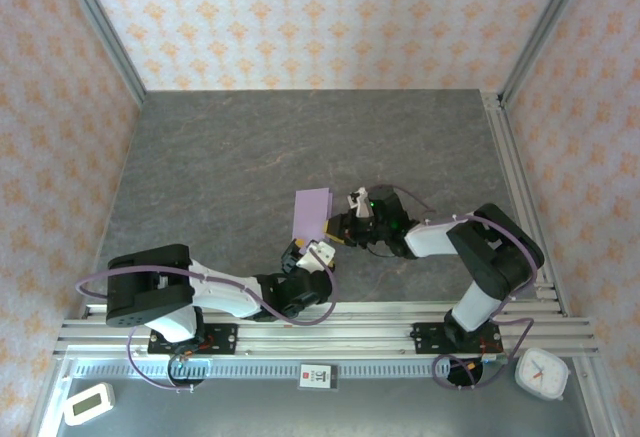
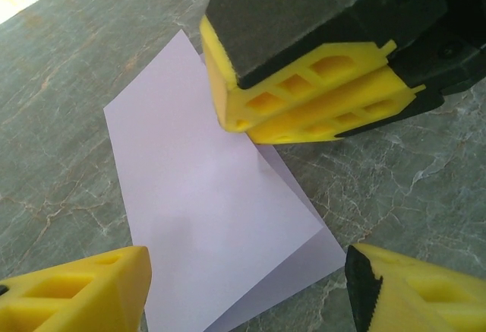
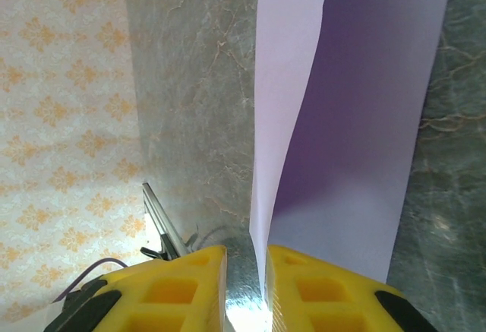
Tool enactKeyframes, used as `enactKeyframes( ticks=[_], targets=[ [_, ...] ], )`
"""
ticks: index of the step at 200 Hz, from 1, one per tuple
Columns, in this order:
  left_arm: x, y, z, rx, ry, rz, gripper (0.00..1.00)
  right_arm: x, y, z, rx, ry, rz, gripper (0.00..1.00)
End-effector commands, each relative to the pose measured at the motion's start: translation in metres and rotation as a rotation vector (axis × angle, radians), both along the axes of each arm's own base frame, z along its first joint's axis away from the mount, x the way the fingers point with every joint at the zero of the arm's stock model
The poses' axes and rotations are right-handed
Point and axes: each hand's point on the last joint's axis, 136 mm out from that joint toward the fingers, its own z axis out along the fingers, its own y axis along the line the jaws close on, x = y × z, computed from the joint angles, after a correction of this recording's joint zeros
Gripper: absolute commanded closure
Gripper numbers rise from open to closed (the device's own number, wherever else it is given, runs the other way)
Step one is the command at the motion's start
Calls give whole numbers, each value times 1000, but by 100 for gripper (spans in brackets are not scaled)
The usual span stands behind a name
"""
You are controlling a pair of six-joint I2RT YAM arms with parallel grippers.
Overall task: Fold a paper plane with a square sheet of paper (pick it up from the middle)
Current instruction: Fold the triangle a second time at the center of the table.
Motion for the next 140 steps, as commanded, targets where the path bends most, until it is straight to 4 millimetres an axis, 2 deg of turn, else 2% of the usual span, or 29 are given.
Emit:
enactKeyframes(
  ticks=[1,96,140],
  targets=[
    [-1,5,-7,41,-11,18,28,6,9,21,48,-47,12,80],
    [15,10,-8,94,-83,120,29,4,15,25,62,-44,21,80],
    [25,16,-3,73,-94,153,46,5,16,26,66,-44,21,80]
  ],
)
